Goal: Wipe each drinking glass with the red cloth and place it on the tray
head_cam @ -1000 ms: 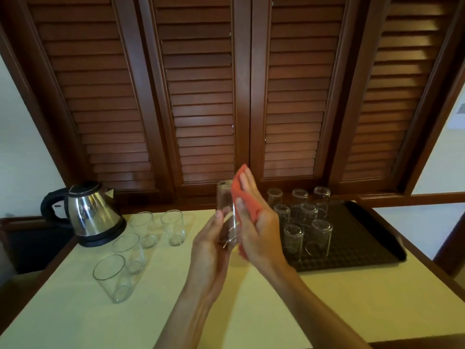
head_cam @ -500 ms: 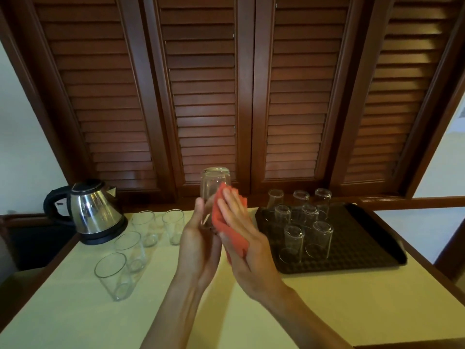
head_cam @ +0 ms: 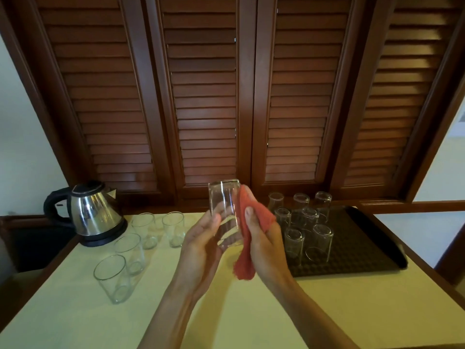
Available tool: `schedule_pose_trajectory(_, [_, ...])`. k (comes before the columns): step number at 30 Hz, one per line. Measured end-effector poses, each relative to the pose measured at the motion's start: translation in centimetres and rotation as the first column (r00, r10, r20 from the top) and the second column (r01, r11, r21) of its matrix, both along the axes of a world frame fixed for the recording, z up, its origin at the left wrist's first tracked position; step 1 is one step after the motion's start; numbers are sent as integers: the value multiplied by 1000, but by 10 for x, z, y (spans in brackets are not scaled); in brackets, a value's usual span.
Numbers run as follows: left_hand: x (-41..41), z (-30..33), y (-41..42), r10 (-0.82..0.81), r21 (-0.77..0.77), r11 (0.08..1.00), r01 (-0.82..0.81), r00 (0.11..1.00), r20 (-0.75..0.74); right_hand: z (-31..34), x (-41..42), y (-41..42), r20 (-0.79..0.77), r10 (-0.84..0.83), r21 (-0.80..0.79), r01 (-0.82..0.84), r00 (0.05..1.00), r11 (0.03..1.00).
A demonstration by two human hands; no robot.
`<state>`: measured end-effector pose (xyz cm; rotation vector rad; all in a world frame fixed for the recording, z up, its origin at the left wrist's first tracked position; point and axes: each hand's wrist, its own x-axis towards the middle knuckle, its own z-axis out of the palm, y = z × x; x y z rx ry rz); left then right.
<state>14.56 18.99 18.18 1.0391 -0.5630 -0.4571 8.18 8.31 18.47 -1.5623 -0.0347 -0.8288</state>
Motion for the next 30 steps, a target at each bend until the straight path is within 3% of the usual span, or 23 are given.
schedule_pose_trajectory(3, [-6, 7, -7, 18, 21, 1000, -16, 998, -55, 6, 9, -7, -48, -21, 67, 24, 999, 997])
schedule_pose_trajectory(6, [5, 16, -10, 101, 44, 994, -104, 993, 57, -16, 0, 14, -52, 16, 36, -15, 999, 999])
schedule_pose_trajectory(8, [9, 16, -10, 163, 54, 985, -166, 985, 54, -23, -3, 18, -41, 21, 20, -20, 999, 1000])
schedule_pose_trajectory(13, [-4, 4, -17, 97, 120, 988, -101, 995, 37, 14, 14, -8, 5, -50, -87, 51, 999, 995])
schedule_pose_trajectory(17, [10, 13, -15, 119, 59, 991, -117, 993, -25, -19, 4, 5, 39, -13, -271, 23, 999, 962])
schedule_pose_trajectory(22, [12, 7, -21, 133, 136, 982, -130, 991, -15, -6, 18, -11, -36, -40, -78, 37, 999, 996])
schedule_pose_trajectory(26, [14, 16, -29, 67, 190, 979, -72, 997, 32, 11, 23, -14, 29, -105, -180, 109, 994, 978])
schedule_pose_trajectory(28, [21, 27, -28, 91, 152, 984, -93, 996, 21, -5, 13, -6, 68, -73, -280, 90, 995, 956])
schedule_pose_trajectory(30, [22, 28, -26, 112, 104, 988, -111, 994, -5, -18, 7, -4, 73, -36, -272, 54, 997, 961])
